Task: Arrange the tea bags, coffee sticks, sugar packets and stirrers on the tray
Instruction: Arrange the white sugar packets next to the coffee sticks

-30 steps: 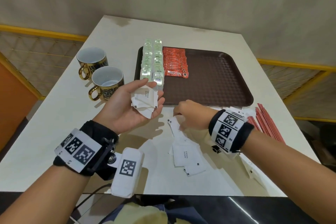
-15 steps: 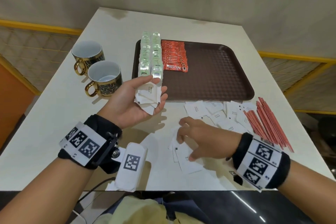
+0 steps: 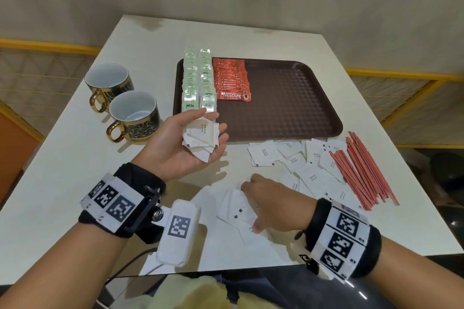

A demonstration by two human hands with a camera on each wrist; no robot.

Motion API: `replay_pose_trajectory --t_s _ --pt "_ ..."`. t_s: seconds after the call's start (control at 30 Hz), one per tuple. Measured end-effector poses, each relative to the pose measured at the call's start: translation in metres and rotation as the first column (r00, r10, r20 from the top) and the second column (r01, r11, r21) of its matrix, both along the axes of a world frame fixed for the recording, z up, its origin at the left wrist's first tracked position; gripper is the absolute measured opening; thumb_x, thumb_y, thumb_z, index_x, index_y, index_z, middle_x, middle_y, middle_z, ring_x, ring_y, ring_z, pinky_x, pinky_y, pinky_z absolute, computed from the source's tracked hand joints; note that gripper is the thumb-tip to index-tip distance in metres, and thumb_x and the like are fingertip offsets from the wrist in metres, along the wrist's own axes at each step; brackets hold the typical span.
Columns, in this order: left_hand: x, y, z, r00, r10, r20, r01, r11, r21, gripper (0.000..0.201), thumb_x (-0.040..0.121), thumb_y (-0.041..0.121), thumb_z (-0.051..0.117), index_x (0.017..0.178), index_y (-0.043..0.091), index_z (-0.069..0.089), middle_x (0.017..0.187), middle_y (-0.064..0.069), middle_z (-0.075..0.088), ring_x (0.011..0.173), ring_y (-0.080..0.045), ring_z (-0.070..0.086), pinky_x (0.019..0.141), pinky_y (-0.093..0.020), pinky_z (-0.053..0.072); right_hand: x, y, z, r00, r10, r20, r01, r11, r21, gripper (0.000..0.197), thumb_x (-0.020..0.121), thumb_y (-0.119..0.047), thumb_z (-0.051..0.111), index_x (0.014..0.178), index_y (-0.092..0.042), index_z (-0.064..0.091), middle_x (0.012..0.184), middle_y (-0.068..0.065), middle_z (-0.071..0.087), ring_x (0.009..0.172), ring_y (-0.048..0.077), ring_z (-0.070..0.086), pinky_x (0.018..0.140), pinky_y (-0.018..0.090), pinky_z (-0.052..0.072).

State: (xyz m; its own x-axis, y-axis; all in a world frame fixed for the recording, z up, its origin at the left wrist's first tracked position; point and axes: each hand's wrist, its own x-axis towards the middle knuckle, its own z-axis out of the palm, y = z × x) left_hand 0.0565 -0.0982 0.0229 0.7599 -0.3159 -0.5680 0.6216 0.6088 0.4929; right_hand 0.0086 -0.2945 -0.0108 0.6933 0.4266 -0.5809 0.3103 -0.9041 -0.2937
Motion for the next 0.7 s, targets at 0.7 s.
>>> replay_pose_trajectory --t_s 0.7 --pt "0.013 -0.019 -0.008 0.977 -0.103 0.185 0.134 0.977 -0.165 0.064 0.083 0.061 0.047 0.114 0.012 0.073 0.122 -0.019 0.067 0.106 -0.035 0.068 0.086 -0.058 0.053 0.076 0.020 0.049 0.864 -0.486 -0.130 0.396 0.496 0.773 0.027 0.088 -0.008 0.066 0.114 -0.016 0.066 0.106 0.001 0.071 0.099 0.016 0.068 0.091 0.044 0.055"
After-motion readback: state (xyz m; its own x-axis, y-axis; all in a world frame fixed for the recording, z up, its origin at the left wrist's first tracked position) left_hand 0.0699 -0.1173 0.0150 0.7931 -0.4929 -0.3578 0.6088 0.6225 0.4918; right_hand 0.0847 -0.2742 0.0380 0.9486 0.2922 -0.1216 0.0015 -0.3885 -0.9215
